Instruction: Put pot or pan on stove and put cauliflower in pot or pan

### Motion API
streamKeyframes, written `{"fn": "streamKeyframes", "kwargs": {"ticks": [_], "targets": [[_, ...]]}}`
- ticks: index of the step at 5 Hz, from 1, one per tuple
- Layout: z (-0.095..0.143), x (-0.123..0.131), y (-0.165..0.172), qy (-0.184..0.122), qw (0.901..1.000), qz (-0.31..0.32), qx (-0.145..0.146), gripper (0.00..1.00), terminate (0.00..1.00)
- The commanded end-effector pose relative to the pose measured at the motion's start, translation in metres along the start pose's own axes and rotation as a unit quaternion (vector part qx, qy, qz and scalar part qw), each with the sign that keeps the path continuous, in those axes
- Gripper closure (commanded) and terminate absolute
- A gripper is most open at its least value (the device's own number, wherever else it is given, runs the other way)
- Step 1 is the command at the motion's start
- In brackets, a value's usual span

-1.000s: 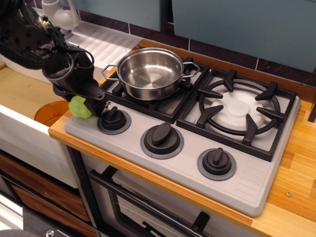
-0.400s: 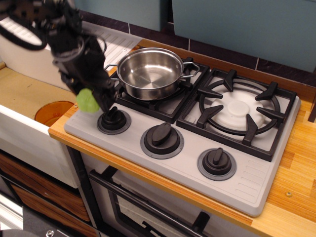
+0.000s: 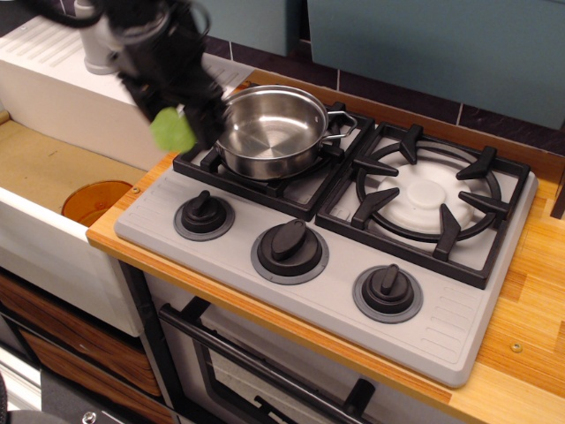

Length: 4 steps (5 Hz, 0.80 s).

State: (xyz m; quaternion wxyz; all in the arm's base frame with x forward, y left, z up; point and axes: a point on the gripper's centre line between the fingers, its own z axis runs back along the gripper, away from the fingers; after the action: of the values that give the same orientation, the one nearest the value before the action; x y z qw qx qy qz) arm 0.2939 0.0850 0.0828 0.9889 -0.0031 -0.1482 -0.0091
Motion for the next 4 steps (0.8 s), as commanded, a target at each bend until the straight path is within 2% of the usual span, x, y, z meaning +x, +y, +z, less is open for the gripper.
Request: {"fn": "streamKeyframes", "kwargs": {"ticks": [1,2,3,4], "targets": [[-0.001,0.046,-0.027,-0.024,0.9996,0.016,-0.006,1.00,0.00],[-0.009,0.049,-0.038,-0.028,0.9991,0.022,-0.021,1.00,0.00],[-0.007,0.049,-0.040,-0.031,0.9988,0.011,-0.036,0.00,0.00],[0.000,0.048,-0.038,-0.029,0.9989,0.009,-0.037,0.00,0.00]]}}
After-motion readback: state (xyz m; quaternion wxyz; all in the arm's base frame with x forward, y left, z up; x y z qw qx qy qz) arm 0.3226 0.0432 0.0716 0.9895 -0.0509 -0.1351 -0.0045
